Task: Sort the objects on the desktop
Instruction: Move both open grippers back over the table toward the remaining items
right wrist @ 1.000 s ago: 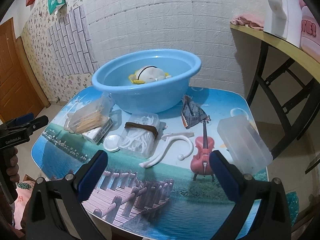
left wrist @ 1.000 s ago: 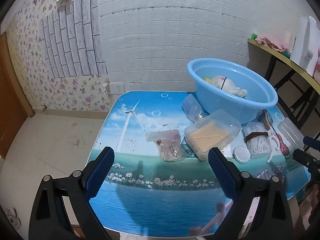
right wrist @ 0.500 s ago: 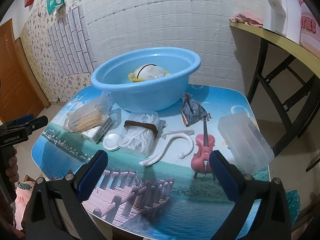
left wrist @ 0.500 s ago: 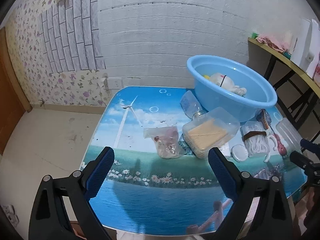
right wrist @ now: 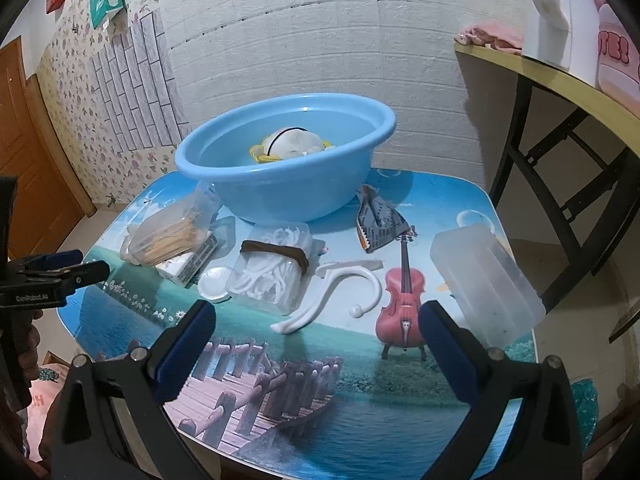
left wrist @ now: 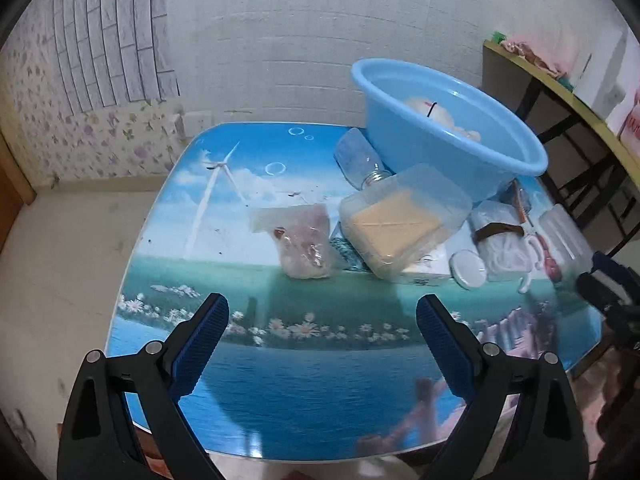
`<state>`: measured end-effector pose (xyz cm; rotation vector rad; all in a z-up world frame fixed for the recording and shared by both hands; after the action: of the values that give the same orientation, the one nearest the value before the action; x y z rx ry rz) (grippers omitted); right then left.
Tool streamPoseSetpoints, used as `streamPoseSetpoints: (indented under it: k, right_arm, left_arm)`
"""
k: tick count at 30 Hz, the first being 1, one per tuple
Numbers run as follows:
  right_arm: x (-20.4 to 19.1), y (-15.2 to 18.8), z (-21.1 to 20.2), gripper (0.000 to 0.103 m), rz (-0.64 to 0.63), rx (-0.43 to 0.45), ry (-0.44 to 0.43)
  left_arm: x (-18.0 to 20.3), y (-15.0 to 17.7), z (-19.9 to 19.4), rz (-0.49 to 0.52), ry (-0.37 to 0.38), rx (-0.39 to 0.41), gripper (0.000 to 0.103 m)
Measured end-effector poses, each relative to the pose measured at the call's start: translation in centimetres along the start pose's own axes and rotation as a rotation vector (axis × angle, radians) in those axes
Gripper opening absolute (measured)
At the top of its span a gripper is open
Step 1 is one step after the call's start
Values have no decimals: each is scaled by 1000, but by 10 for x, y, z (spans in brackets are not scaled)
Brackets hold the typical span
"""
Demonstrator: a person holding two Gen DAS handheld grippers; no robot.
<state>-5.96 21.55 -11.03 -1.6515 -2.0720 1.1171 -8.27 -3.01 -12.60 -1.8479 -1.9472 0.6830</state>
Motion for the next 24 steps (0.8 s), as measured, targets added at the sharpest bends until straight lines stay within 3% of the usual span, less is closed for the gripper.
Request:
streamPoseSetpoints:
  k: [5,10,11,14,24]
  right_arm:
    - [-2,0,1,103,-7,-1,-4]
    - [2,1,1,103,3,-2,-3]
    - [4,2,1,103,6,1,-1]
    - [9,4,1,103,22,3,5]
    - [14,12,11,103,20,-32,20]
  left_arm:
    - [5,-7,-11,65,-65,78,95]
    - [-5,-9,-8,43,-93,74,95]
    - [-7,-10,-8,49,-106,82,101]
    - [-9,-11,-12,47,-96,111,103]
    - [-18,-4,4,38,-88,62,103]
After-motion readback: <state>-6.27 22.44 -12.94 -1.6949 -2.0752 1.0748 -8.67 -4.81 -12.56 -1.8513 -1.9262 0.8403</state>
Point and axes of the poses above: each gripper's, at about its wrist camera, not at the fingertips, and z roughly the way its jaws point, x to its right, y to its underside, the point moved 9 cm from there along z, roughly the way its jaws point, and after that the axes turned 12 degrees about -y, right-handed, at the moved point
